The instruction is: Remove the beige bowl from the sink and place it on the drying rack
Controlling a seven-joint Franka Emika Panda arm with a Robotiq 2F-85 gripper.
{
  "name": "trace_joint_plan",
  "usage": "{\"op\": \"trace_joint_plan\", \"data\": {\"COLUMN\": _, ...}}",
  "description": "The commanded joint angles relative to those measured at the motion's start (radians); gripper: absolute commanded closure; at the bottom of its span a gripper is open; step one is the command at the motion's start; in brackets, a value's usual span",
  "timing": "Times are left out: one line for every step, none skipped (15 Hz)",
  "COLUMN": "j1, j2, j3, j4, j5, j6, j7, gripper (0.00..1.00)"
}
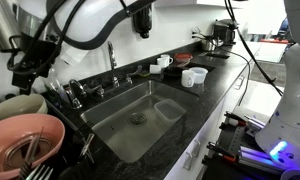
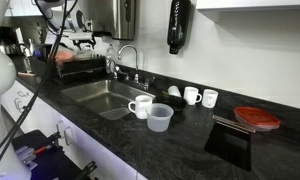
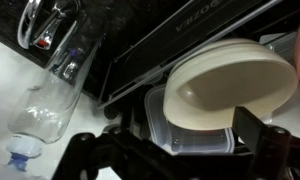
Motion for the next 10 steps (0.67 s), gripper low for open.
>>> {"op": "trace_joint_plan", "data": {"j1": 0.000, "j2": -0.115, "j3": -0.040, "j4": -0.150, "j5": -0.020, "j6": 0.053, "j7": 0.101, "gripper": 0.00}}
{"op": "trace_joint_plan", "data": {"j1": 0.003, "j2": -0.148, "j3": -0.054, "j4": -0.190, "j5": -0.024, "j6": 0.056, "j7": 0.144, "gripper": 0.00}}
{"op": "trace_joint_plan", "data": {"j1": 0.014, "j2": -0.176, "j3": -0.077, "j4": -0.222, "j5": -0.021, "j6": 0.050, "j7": 0.185, "gripper": 0.00}}
{"op": "trace_joint_plan", "data": {"j1": 0.014, "j2": -0.211, "j3": -0.086, "j4": -0.267, "j5": -0.022, "j6": 0.042, "j7": 0.231, "gripper": 0.00}}
{"op": "trace_joint_plan", "data": {"j1": 0.011, "j2": -0.246, "j3": -0.091, "j4": -0.313, "j5": -0.018, "j6": 0.029, "j7": 0.275, "gripper": 0.00}}
{"op": "trace_joint_plan", "data": {"j1": 0.008, "j2": -0.283, "j3": -0.096, "j4": -0.361, "j5": -0.017, "j6": 0.018, "j7": 0.322, "gripper": 0.00}}
{"op": "trace_joint_plan", "data": {"j1": 0.003, "j2": -0.322, "j3": -0.100, "j4": -0.415, "j5": -0.017, "j6": 0.012, "j7": 0.369, "gripper": 0.00}}
{"op": "trace_joint_plan", "data": {"j1": -0.004, "j2": -0.365, "j3": -0.099, "j4": -0.474, "j5": -0.015, "j6": 0.009, "j7": 0.413, "gripper": 0.00}}
{"op": "trace_joint_plan", "data": {"j1": -0.013, "j2": -0.408, "j3": -0.095, "j4": -0.537, "j5": -0.012, "j6": 0.011, "j7": 0.451, "gripper": 0.00}}
{"op": "trace_joint_plan", "data": {"j1": -0.023, "j2": -0.448, "j3": -0.087, "j4": -0.590, "j5": -0.007, "j6": 0.012, "j7": 0.480, "gripper": 0.00}}
